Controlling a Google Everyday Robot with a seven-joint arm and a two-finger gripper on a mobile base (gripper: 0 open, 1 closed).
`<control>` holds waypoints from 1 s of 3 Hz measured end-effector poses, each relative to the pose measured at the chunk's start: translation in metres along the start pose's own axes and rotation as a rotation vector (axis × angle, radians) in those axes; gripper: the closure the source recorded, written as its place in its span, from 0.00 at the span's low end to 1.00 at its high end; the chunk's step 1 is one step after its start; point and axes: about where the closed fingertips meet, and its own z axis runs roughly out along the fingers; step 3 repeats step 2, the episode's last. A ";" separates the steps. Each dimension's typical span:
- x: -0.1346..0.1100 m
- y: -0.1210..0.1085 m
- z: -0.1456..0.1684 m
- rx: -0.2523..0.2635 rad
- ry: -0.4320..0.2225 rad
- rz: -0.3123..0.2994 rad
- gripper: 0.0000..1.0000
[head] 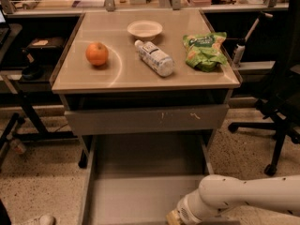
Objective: Open middle drawer
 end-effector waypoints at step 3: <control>-0.005 0.000 -0.004 0.000 0.000 0.000 0.84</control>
Offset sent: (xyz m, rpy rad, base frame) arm 0.0038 0.0007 0.0048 0.0000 0.0000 0.0000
